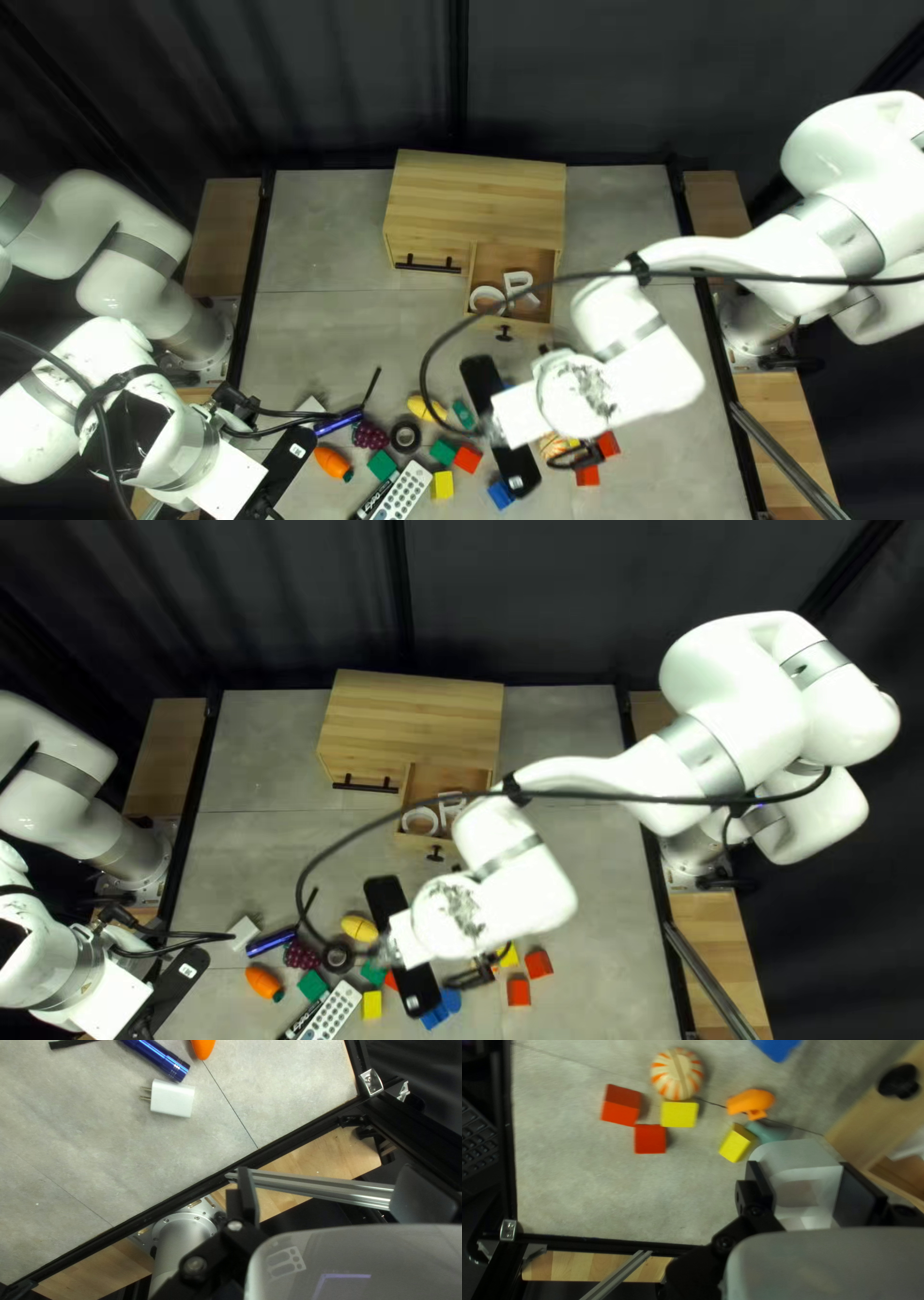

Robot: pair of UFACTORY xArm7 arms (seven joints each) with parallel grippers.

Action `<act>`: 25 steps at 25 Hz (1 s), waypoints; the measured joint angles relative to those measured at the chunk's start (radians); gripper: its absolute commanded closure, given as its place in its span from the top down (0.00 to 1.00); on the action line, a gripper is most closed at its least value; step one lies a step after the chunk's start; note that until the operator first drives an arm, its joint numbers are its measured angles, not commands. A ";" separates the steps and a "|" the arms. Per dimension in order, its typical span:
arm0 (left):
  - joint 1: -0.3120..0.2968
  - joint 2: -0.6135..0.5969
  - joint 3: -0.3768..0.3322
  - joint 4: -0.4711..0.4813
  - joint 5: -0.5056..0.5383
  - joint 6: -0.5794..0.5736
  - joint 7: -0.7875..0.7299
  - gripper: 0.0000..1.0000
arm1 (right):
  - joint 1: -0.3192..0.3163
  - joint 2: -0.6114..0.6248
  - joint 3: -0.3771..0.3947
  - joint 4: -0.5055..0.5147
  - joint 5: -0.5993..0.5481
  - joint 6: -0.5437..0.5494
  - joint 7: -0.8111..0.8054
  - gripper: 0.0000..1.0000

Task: Open drawers and place objects into drawer and close

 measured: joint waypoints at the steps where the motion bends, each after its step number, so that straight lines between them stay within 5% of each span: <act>1: 0.000 0.000 0.000 0.000 0.000 0.000 0.000 1.00 | -0.005 -0.007 -0.006 -0.012 -0.011 -0.009 0.008 0.00; 25: 0.000 0.000 0.000 0.000 0.000 0.000 0.000 1.00 | -0.105 -0.052 -0.121 -0.092 -0.130 -0.145 0.167 0.00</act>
